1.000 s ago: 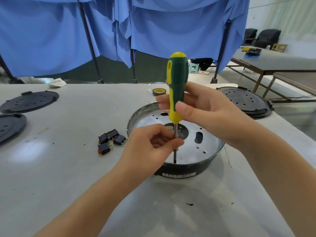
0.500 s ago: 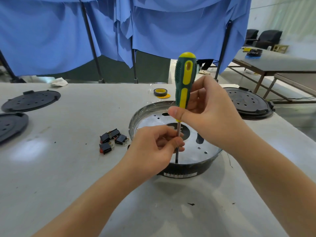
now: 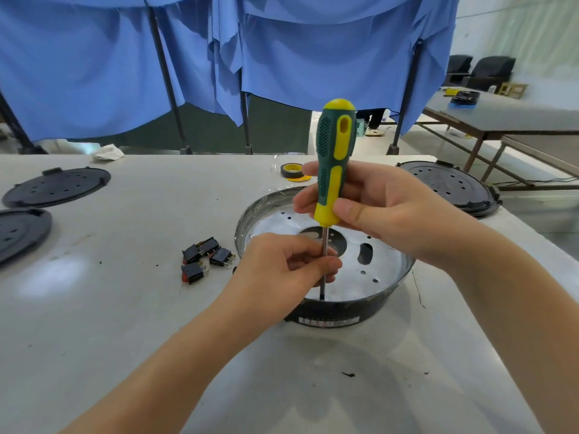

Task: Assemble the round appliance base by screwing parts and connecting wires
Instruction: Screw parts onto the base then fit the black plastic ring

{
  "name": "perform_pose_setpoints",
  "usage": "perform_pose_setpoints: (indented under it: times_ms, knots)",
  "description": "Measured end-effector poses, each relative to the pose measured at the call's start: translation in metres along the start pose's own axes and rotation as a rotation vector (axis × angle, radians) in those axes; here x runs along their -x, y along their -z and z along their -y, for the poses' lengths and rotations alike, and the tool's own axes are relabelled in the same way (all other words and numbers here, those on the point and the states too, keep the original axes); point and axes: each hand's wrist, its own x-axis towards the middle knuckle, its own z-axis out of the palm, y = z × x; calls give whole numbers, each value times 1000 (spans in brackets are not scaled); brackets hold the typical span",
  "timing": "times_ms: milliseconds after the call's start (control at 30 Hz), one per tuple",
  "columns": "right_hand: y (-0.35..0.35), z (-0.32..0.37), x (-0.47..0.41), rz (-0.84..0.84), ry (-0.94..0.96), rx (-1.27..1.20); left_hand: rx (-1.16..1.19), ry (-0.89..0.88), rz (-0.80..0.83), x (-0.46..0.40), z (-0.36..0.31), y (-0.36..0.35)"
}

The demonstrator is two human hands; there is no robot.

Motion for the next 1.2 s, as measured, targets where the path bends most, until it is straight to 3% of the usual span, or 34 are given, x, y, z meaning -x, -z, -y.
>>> perform_pose_setpoints:
  times_ms: [167, 500, 600, 733, 1000, 1200]
  knots:
    - [-1, 3, 0, -116, 29, 11, 14, 19, 65, 0, -1, -1]
    - [-23, -1, -4, -474, 17, 289, -85, -4, 120, -1, 2, -2]
    - [-17, 1, -3, -385, 1, 262, -84, -5, 120, 0, 1, 0]
    - [-10, 3, -2, -191, -12, -45, -89, 8, 135, 0, 3, 3]
    - [-12, 4, -2, -146, 44, 80, -67, -64, -89, -1, 2, 1]
    - [-13, 6, 0, -153, 53, 71, 28, -31, -93, 0, 1, -3]
